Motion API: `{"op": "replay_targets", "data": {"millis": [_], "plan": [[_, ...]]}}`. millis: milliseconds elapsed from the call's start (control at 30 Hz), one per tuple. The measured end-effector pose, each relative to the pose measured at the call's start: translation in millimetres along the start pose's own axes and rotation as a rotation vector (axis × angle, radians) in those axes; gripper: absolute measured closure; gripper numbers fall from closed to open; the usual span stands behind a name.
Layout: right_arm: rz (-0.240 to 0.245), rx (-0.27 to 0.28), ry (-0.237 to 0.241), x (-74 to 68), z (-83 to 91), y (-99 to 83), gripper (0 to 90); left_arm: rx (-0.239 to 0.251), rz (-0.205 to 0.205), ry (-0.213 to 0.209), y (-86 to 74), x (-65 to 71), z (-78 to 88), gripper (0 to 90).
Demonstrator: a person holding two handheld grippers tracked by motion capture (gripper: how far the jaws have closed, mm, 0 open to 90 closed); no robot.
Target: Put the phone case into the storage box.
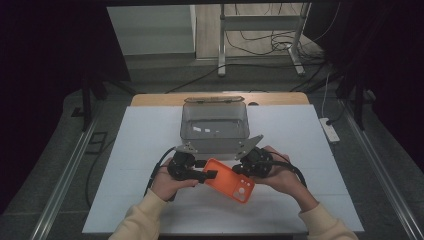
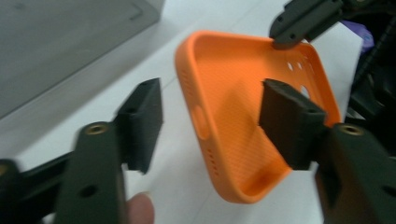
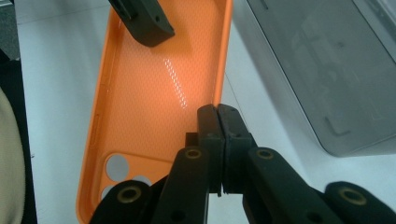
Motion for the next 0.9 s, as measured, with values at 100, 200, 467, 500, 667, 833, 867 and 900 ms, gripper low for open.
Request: {"op": "replay_targets", "data": {"millis": [100,200,467,500,667,833,867,900], "plan": [[0.0,0.001,-0.002,-0.1,0.5,0.1,88.6,-0.004,0.009,-0.03,0.0,-0.9,0.9,56.5],[0.007,0.0,-0.004,-0.5,0.8,-0.1,88.1,0.008,0.019,-0.046,-0.1,-3.2,4.1,64.6],[0.018,0.009,-0.011,-3.7,3.5,2.2,87.3,0.077,0.047,-0.108,0.9,-6.2,15.3,79.4],[0.023,0.011,-0.013,-3.7,4.5,2.6,87.3,0.081,0.046,-0.109,1.0,-5.9,16.0,79.5],[0.026,0.026,-0.019,-5.0,8.3,3.8,87.2,0.11,0.036,-0.108,2.1,-3.8,19.3,79.8],[0.027,0.038,-0.017,-5.3,10.1,4.4,86.8,0.124,0.029,-0.101,2.8,-2.5,21.7,80.0],[0.027,0.04,-0.018,-5.3,10.1,4.4,86.7,0.126,0.028,-0.099,2.8,-2.3,22.0,80.0],[0.027,0.041,-0.017,-5.4,10.1,4.4,86.6,0.127,0.028,-0.098,2.8,-2.2,22.2,80.0]]}}
Point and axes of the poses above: each handheld gripper's, and its own axes: z roughly backward along the jaws, y roughly out of its top, x roughly to its right, the point moved 2 cm from there along -z, roughly forward along the jaws, and after that the axes turned 1 degree about -z, right-handed, at the moved point
